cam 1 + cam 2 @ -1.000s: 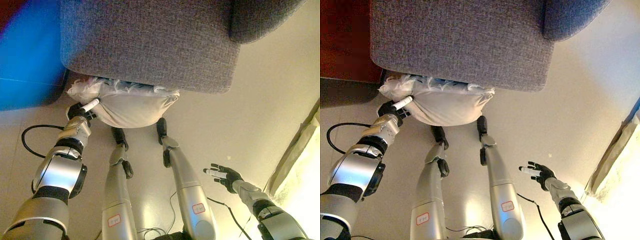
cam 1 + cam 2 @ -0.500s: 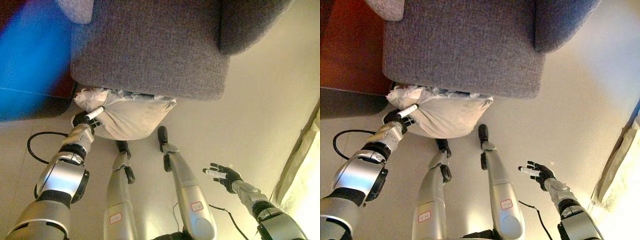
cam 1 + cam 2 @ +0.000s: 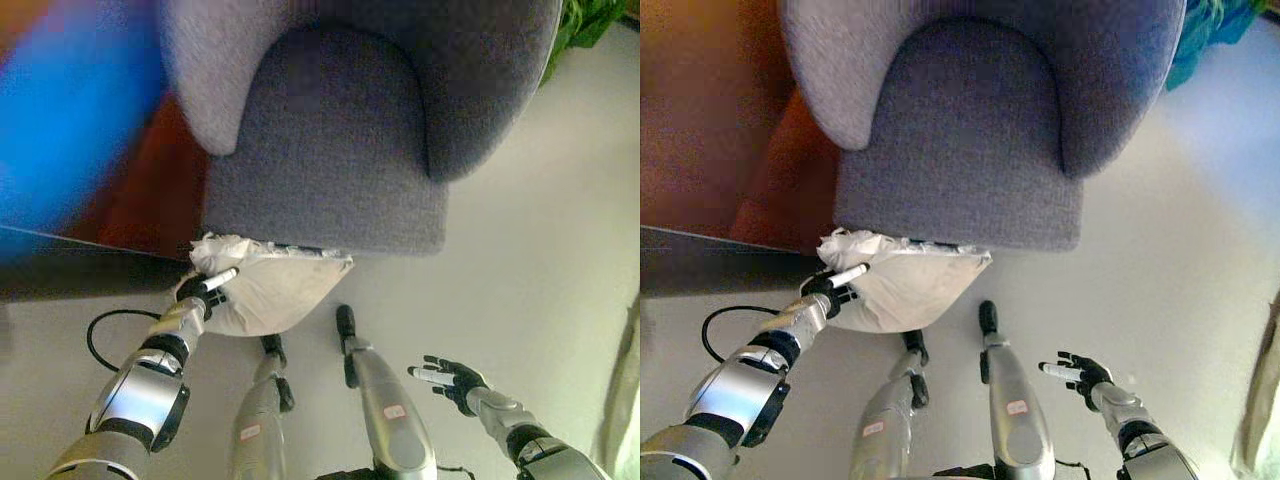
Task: Pick up the pillow and put it on the sofa.
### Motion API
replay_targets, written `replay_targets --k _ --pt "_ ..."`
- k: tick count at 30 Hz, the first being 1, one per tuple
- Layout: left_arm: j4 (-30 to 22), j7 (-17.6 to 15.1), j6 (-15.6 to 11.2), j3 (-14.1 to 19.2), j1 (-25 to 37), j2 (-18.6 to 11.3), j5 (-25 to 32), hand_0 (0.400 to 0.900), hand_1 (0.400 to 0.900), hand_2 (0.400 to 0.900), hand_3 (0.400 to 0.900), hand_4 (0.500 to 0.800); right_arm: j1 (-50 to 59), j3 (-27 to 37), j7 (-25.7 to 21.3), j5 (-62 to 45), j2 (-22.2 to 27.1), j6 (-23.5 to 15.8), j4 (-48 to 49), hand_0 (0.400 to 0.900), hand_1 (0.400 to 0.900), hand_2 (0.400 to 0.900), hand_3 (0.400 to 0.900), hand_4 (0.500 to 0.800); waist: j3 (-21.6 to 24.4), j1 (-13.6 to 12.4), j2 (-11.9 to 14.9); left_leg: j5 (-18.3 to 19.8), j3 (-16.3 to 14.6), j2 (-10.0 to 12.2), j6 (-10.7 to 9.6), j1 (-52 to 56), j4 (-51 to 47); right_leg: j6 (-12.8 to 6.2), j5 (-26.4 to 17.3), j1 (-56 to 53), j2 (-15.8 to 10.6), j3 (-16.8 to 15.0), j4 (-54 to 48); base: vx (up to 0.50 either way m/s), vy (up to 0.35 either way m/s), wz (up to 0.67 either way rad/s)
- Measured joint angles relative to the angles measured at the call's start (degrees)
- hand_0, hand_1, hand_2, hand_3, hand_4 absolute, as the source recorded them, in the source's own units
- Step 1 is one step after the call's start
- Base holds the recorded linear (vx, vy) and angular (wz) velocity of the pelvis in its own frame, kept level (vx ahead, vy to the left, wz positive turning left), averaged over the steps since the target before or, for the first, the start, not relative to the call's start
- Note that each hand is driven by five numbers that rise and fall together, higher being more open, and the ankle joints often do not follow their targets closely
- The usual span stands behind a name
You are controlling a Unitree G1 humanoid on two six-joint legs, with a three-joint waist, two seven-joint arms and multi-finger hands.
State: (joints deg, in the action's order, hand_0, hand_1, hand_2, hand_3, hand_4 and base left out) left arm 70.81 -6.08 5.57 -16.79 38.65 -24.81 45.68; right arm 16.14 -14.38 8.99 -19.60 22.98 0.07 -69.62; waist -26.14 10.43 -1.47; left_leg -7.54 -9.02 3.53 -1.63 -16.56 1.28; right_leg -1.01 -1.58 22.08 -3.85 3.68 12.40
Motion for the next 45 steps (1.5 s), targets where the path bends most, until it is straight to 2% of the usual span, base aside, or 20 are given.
replay_targets --k 5,9,14,18,23,28,32,35,38,45 --pt "-2.88 0.07 0.01 0.15 -9.1 2.58 -4.69 0.4 0.4 0.4 0.4 0.5 -3.61 2.39 0.0 2.43 -0.08 0.86 -0.03 0.9 0.9 0.9 0.9 0.8 6.28 -0.03 -3.75 -0.35 -0.9 -0.36 0.38 8.34 -5.86 -1.01 -1.73 -9.02 0.19 -0.24 -8.06 0.12 0.044 -0.07" --pt "-4.65 0.39 0.07 -0.56 -14.12 2.95 -9.14 0.4 0.4 0.4 0.4 0.5 -8.32 3.94 -0.43 3.95 -0.89 1.14 -0.24 0.9 0.9 0.9 0.9 0.8 11.25 0.03 -3.57 1.42 -0.66 -0.67 0.28 13.31 -5.92 -1.45 -2.17 -16.54 0.18 0.41 -13.07 0.14 -0.007 0.04" --pt "-6.86 0.65 1.51 -4.03 -16.85 2.74 -16.57 0.4 0.4 0.4 0.4 0.5 -12.51 4.12 -0.75 4.73 -1.72 2.31 -0.69 0.9 0.9 0.9 0.9 0.8 15.15 -0.05 -3.04 2.81 -0.14 -0.87 0.0 17.73 -5.95 -1.83 -2.16 -23.05 0.1 1.26 -16.73 0.13 -0.032 0.08" --pt "-12.67 3.63 3.67 -6.93 -17.64 1.03 -23.29 0.4 0.4 0.4 0.4 0.5 -14.23 4.35 -1.06 4.71 -1.79 3.76 -0.57 0.9 0.9 0.9 0.9 0.8 16.4 -0.04 -3.21 2.93 0.39 -1.07 -0.05 19.33 -5.97 -1.81 -2.15 -25.11 0.11 1.71 -17.31 0.06 -0.006 0.04" --pt "-18.16 8.8 5.74 -9.03 -17.1 -3.8 -27.9 0.4 0.4 0.4 0.4 0.5 -14.36 5.77 -1.21 4.52 -1.69 5.09 -0.58 0.9 0.9 0.9 0.9 0.8 17.75 0.32 -4.1 3.04 0.39 -0.87 0.0 20.49 -6.53 -1.86 -2.11 -26.29 0.04 1.64 -17.3 0.03 -0.026 0.05" --pt "-22.14 15.04 8.16 -13.64 -11.16 -10.58 -30.37 0.4 0.4 0.4 0.4 0.5 -14.86 5.92 -1.57 3.11 -1.6 6.11 -1.79 0.9 0.9 0.9 0.9 0.8 18.43 0.29 -5.07 2.98 0.47 -0.94 0.08 21.34 -6.53 -1.85 -2.11 -27.22 -0.01 1.81 -17.33 0.05 -0.042 -0.03" --pt "-23.99 18.4 10.22 -18.26 -2.48 -14.04 -32.26 0.4 0.4 0.4 0.4 0.5 -14.88 6.9 -1.99 1.75 -1.62 6.13 -2.1 0.9 0.9 0.9 0.9 0.8 18.58 0.5 -5.27 2.98 0.33 -1.04 0.09 21.82 -6.54 -1.92 -2.13 -27.7 -0.12 1.66 -17.3 0.05 -0.059 -0.13" --pt "-24.96 19.25 12.14 -21.19 4.37 -14.17 -32.35 0.4 0.4 0.4 0.4 0.5 -15.53 7.09 -2.37 0.09 -1.65 6.2 -3.45 0.9 0.9 0.9 0.9 0.8 18.95 0.73 -5.62 2.99 0.1 -1.18 0.1 21.92 -6.54 -1.95 -2.16 -27.68 -0.16 1.31 -17.29 0.04 -0.055 -0.19" --pt "-26.2 19.25 13.12 -22.07 8.33 -14.8 -32.34 0.4 0.4 0.4 0.4 0.5 -15.78 8.35 -2.39 -0.55 -1.72 6.13 -4.12 0.9 0.9 0.9 0.9 0.8 19.19 2.2 -5.97 3.24 -1.41 -1.15 0.13 22.36 -6.54 -2.02 -2.2 -27.67 -0.13 0.51 -17.29 0.02 -0.063 -0.18" --pt "-26.71 19.12 14.19 -23.65 13.44 -15.06 -31.26 0.4 0.4 0.4 0.4 0.5 -17.67 10.08 -2.7 -2.82 -1.82 6.1 -5.79 0.9 0.9 0.9 0.9 0.8 19.57 5.86 -6.5 4.28 -4.0 -0.88 -0.08 23.57 -6.56 -2.11 -2.25 -27.5 0.1 -2.19 -17.29 0.03 -0.045 -0.17"
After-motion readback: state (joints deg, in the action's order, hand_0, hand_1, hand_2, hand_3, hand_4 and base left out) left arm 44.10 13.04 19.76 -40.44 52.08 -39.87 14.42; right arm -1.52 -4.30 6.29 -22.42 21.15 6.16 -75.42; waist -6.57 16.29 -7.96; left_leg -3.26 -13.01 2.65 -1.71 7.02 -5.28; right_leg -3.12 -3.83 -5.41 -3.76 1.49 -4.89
